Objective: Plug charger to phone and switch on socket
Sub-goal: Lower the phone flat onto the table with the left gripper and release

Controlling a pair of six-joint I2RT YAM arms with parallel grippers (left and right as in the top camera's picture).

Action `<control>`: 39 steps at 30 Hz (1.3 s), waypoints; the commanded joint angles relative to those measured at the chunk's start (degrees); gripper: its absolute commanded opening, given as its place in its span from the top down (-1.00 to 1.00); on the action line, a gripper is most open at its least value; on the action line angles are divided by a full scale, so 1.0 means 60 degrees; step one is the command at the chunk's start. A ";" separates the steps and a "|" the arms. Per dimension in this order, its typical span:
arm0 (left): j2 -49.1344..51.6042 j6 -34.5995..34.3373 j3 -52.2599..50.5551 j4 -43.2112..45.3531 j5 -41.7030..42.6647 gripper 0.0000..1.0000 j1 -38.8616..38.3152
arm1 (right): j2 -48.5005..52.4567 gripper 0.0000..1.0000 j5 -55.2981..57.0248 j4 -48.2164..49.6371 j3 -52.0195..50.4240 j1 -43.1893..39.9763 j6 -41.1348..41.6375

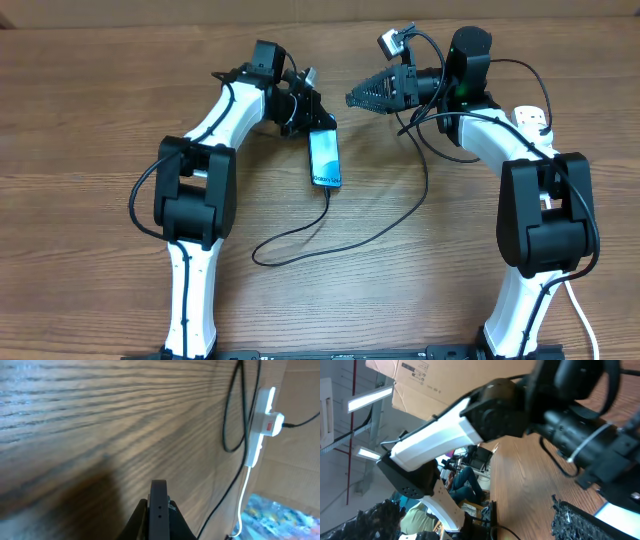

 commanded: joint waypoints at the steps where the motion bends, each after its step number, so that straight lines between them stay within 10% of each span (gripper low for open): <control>1: 0.0310 -0.0433 -0.0007 0.0175 0.0608 0.92 -0.0025 | -0.0291 -1.00 -0.0317 0.0047 -0.0073 -0.0025 -0.0084; 20: 0.0430 -0.0474 -0.0007 0.0226 -0.0761 0.91 -0.0124 | -0.0291 -1.00 -0.0317 0.0047 -0.0073 -0.0025 -0.0080; 39: 0.0430 -0.0645 -0.0007 0.0029 -0.0681 0.41 -0.0131 | -0.0291 -0.99 -0.0317 0.0047 -0.0073 -0.0025 -0.0080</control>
